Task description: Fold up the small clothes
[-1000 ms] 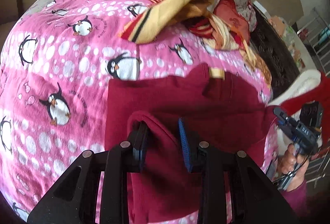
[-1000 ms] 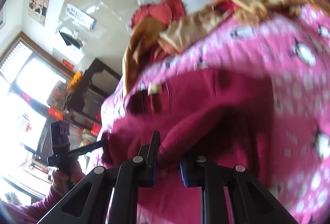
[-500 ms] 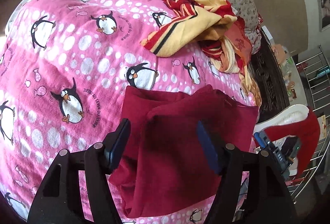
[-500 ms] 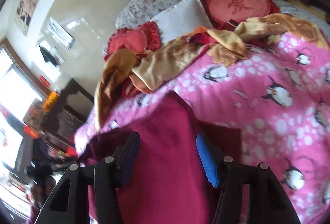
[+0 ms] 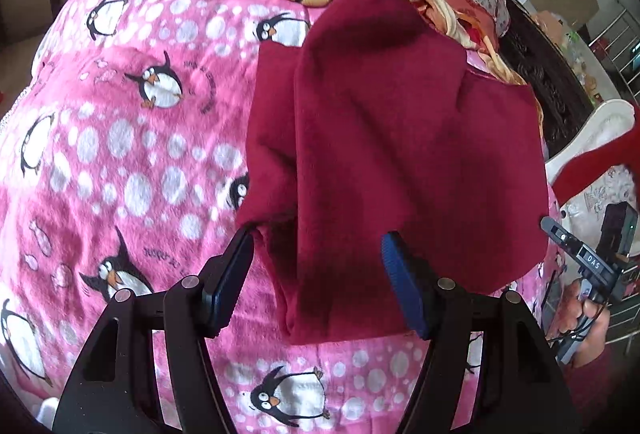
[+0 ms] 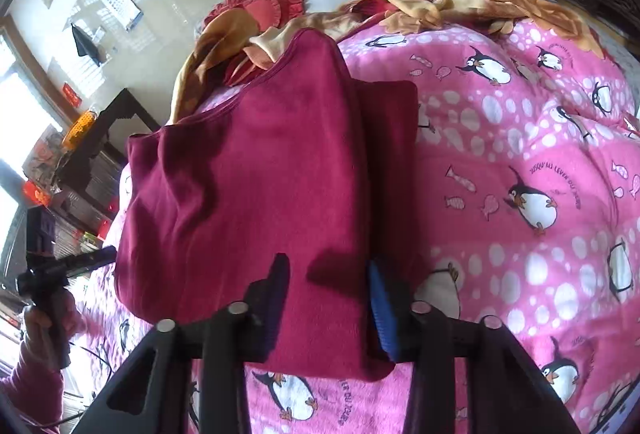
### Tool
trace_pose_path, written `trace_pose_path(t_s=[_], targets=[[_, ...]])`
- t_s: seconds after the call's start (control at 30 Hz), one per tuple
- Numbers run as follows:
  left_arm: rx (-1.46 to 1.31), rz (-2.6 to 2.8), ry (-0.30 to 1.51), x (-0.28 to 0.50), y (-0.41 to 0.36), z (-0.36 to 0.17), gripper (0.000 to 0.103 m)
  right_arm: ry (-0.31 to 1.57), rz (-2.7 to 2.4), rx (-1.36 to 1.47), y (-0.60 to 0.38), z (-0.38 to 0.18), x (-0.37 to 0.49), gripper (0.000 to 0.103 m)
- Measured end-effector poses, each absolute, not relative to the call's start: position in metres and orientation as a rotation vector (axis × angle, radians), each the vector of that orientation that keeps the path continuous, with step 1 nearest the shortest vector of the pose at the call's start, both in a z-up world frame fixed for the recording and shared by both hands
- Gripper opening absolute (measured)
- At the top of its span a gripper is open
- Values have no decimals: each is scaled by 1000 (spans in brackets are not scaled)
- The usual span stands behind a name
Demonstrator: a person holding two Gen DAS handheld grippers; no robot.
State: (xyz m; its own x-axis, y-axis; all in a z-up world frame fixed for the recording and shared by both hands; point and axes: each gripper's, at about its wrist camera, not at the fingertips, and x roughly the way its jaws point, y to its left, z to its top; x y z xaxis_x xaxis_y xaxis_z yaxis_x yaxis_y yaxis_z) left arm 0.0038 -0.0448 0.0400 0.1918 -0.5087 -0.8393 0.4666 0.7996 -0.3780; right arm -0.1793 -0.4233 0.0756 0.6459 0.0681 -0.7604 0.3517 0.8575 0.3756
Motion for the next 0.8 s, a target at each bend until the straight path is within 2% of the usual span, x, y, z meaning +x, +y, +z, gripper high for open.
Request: trace_pose_path(t_s=[0.07, 0.1, 0.13, 0.17, 0.2, 0.27, 0.4, 0.57, 0.63, 0.67, 0.8], targets=[[-50, -709, 1214, 1, -49, 31, 63, 845, -141, 550, -421, 73, -181, 34], [-36, -710, 1226, 1, -51, 27, 49, 850, -134, 556, -421, 69, -180, 30], [-8, -708, 1229, 0, -53, 23, 41, 863, -135, 553, -420, 66, -179, 25], [4, -715, 1224, -1, -54, 22, 23, 873, -141, 548, -418, 64, -178, 13], [-11, -730, 1235, -1, -52, 23, 14, 879, -140, 563, -419, 62, -179, 9], [-23, -745, 1243, -4, -46, 31, 9, 850, -118, 631, -423, 67, -188, 7], [46, -771, 1202, -16, -37, 43, 8, 806, -61, 701, -426, 84, -215, 6], [26, -727, 1238, -15, -34, 31, 8, 912, -144, 701, -430, 60, -216, 9], [19, -720, 1226, -19, -34, 38, 9, 926, -228, 669, -432, 65, -216, 33], [34, -709, 1205, -20, -33, 42, 10, 899, -251, 645, -432, 74, -218, 36], [59, -703, 1112, -19, -45, 64, 34, 803, -262, 546, -424, 109, -207, 37]])
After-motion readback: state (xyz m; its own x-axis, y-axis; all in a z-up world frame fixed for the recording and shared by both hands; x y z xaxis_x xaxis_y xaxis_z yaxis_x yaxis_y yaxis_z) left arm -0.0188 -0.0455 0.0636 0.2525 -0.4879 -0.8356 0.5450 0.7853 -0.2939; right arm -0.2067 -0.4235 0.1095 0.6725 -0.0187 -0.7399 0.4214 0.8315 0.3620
